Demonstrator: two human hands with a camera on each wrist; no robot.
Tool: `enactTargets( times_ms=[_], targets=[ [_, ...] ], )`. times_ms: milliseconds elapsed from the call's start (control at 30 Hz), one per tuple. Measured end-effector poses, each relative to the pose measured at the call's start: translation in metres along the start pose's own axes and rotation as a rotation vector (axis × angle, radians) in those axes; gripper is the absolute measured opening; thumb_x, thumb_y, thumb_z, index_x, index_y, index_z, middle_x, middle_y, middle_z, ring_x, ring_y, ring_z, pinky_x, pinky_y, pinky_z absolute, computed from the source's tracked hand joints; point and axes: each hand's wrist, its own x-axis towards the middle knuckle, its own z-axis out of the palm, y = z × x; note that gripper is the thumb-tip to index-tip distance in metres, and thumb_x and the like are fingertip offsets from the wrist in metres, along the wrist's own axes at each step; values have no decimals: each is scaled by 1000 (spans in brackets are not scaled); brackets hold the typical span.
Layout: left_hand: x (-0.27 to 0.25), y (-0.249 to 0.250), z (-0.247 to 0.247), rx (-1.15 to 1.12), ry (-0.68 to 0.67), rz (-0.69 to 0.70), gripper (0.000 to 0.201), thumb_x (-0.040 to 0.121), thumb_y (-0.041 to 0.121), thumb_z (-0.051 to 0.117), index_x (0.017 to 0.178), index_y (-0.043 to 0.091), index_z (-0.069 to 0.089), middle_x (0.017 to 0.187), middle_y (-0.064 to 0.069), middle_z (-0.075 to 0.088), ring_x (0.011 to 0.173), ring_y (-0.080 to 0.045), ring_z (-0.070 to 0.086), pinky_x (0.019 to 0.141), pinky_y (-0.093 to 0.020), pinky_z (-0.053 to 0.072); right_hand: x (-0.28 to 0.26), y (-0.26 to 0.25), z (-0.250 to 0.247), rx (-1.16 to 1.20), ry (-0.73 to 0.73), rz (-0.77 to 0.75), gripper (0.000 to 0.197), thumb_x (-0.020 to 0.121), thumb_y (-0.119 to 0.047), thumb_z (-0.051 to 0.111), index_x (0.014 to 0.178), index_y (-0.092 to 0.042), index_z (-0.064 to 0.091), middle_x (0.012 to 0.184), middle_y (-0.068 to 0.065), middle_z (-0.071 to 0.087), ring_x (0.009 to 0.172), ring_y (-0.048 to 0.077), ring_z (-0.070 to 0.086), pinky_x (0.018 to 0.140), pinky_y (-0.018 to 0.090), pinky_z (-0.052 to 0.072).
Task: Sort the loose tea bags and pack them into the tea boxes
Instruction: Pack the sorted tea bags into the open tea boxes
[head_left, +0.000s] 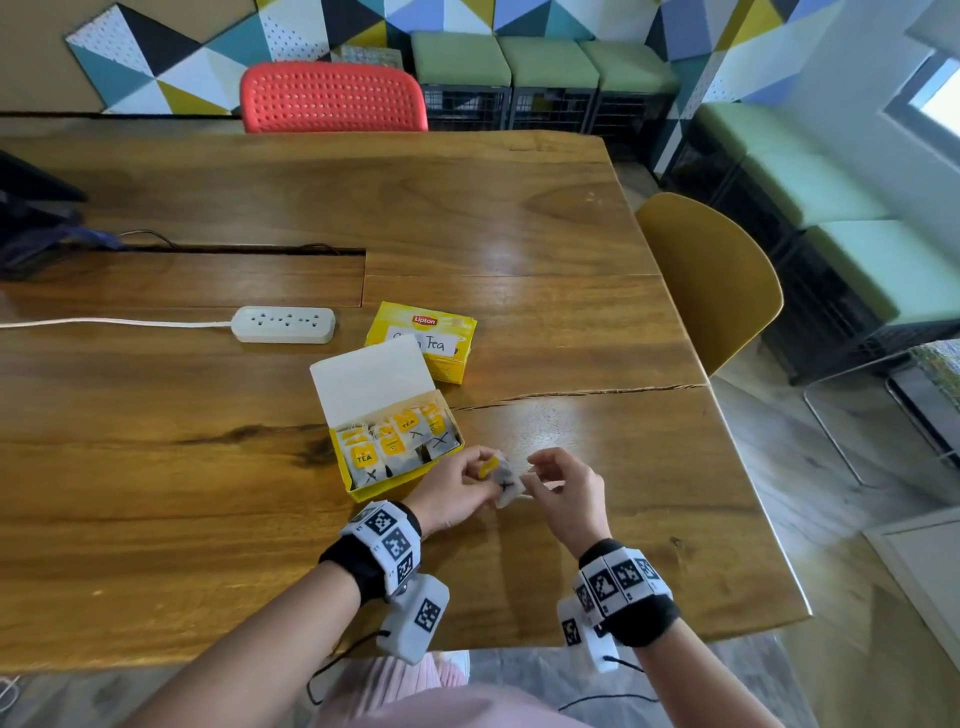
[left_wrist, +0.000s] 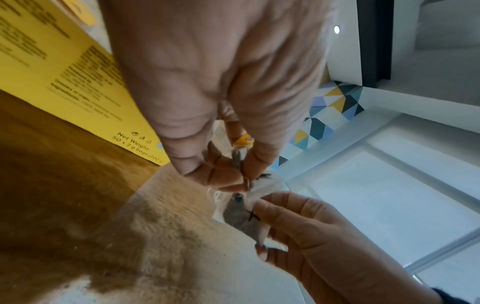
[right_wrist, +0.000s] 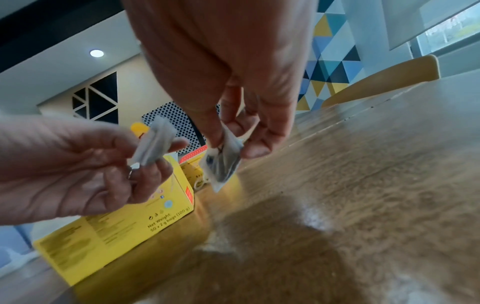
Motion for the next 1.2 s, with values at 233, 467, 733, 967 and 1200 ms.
enactTargets(
  times_ms=[233,467,733,967,1200],
  targets=[
    [2,0,-12,-121,31,-162,14,92,12,54,103,12,63,84,-3,64,59,-5,57,58,-19,43,5,-5,-3,242,-118,278,5,89,-14,66,91,-13,70,101,10,65,82,20,69,68,33,60],
    [0,1,-17,-306,32,-258,17,95,21,57,98,4,61,83,-9,64,60,-9,54,54,-17,43,4,-26,-10,366,-149,238,13,76,-14,80,84,-15,71,72,0,66,66,14,62,67,30,54],
    [-7,15,-15,-300,14,-296,16,96,15,52,81,9,55,85,-10,58,64,-11,57,65,-25,52,5,-37,-7,625,-219,409,10,93,4,51,95,-2,59,88,7,65,69,17,63,56,19,49],
    [-8,17,-18,-509,20,-319,15,91,22,63,97,11,54,92,-8,62,71,-16,65,54,-21,55,6,-36,-12,719,-357,436,21,94,5,40,98,-10,54,91,9,63,56,11,49,57,27,35],
    [-5,9,-23,-465,101,-220,12,95,9,56,104,9,62,95,-9,66,62,-7,68,61,-20,58,6,-43,-19,758,-342,473,31,99,-30,49,101,-6,68,86,4,61,71,12,53,63,25,40]
  ],
)
